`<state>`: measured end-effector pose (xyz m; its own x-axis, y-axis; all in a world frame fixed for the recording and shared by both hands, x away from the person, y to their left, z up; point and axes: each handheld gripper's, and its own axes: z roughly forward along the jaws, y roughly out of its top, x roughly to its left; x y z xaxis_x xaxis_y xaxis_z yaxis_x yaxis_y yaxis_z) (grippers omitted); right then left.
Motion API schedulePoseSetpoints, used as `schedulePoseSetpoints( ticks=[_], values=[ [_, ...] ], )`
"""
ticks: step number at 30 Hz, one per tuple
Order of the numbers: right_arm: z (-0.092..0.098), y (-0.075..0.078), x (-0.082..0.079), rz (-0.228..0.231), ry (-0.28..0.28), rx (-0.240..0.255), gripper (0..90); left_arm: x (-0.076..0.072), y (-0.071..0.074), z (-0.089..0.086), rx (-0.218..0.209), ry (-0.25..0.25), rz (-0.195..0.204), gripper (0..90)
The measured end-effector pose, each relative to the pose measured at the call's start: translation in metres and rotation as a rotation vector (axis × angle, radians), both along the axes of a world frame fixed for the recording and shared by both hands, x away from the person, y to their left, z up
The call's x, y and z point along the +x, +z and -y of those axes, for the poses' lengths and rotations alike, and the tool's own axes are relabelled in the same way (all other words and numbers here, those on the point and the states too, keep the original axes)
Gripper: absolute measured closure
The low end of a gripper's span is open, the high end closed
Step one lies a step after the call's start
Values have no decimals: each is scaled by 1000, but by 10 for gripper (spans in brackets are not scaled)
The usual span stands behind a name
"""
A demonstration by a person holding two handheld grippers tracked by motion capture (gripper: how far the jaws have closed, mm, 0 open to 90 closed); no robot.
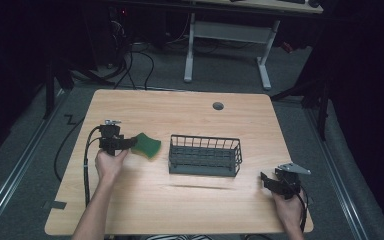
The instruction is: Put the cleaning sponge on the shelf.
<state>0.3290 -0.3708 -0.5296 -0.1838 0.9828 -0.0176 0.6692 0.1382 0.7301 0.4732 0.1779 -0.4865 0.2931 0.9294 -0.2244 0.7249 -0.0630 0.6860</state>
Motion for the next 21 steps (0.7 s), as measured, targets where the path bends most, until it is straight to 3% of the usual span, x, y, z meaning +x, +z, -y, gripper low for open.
schedulePoseSetpoints(
  ticks=[10,21],
  values=[
    [-1,0,0,-3,-8,0,365,11,-16,-1,3,3,-16,552],
    [-1,0,-1,-4,-11,-1,364,14,-20,-1,-28,-23,-22,670]
  ],
)
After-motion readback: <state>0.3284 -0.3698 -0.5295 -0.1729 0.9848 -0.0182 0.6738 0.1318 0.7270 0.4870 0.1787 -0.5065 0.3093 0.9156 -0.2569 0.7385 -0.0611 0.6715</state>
